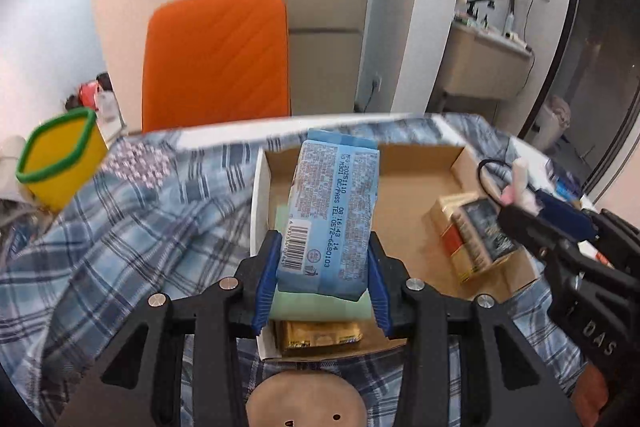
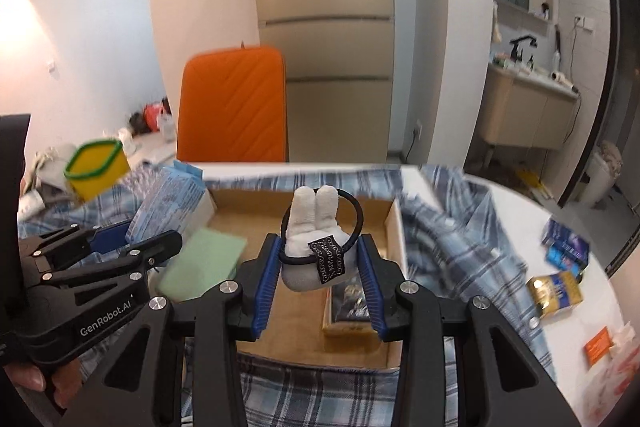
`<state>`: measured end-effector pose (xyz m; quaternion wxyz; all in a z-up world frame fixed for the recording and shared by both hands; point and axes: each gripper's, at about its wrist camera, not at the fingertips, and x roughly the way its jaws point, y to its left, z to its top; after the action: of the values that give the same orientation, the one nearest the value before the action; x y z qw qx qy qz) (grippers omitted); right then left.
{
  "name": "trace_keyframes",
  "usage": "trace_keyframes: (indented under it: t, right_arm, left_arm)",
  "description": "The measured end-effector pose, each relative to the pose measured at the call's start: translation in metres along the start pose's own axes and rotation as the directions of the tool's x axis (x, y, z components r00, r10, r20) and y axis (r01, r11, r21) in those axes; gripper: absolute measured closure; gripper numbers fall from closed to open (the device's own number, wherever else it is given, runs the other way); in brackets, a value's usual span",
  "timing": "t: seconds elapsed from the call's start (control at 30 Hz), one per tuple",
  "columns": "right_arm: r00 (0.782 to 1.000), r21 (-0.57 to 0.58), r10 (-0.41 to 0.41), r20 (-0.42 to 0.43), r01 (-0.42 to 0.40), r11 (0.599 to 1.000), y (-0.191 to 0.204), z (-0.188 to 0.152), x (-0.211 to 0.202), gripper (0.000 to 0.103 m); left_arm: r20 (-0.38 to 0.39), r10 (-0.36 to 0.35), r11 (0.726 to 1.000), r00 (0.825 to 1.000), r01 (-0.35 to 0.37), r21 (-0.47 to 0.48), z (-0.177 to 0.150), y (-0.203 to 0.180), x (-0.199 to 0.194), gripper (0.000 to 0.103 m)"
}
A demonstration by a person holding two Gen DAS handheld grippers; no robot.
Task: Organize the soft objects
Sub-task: 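Lift the wipe pack and hair tie and carry them over the box, then lower the wipe pack and hair tie into the box and open both tools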
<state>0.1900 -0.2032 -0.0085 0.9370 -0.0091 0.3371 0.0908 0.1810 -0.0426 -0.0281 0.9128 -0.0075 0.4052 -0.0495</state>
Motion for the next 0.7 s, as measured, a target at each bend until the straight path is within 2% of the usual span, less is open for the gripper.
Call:
trace_keyframes:
  t: [0.1,0.17,0.47,0.53,0.6,0.63,0.7]
  right_arm:
    - [0.993,0.032,0.075,-0.096,-0.072,0.997,-0.001,-0.011,0.021,0.063]
    - [0.987,0.042,0.092,-0.135,-0.087,0.995,-0.001,-0.017,0.032,0.063]
    - [0.979,0.004,0.079,-0.186,-0.079,0.997,0.006,-0.029,0.049,0.063]
    - [0.98,0.002,0.077,-0.185,-0.078,0.997,0.005,-0.028,0.049,0.063]
    - [0.98,-0.004,0.083,-0.183,-0.085,0.996,0.006,-0.027,0.048,0.059]
    - [0.979,-0.008,0.091,-0.18,-0.094,0.996,0.006,-0.027,0.046,0.052]
    - [0.983,-0.015,0.084,-0.164,-0.088,0.996,0.005,-0.027,0.043,0.049]
  left_arm:
    - [-0.055,0.01,1.0,0.998,-0.01,-0.003,-0.005,0.001,0.012,0.064]
    - [-0.082,0.002,1.0,0.997,-0.002,-0.004,-0.01,0.0,0.017,0.064]
    - [-0.097,-0.007,1.0,0.995,0.007,-0.001,-0.011,0.001,0.021,0.064]
    - [-0.096,-0.013,1.0,0.995,0.014,0.004,-0.01,0.001,0.021,0.059]
    - [-0.073,-0.03,0.999,0.997,0.032,0.013,-0.009,0.001,0.018,0.036]
    - [-0.046,-0.014,1.0,0.999,0.015,0.022,-0.009,0.0,0.015,0.035]
    - [-0.023,-0.011,1.0,1.0,0.012,0.026,-0.007,0.001,0.01,0.032]
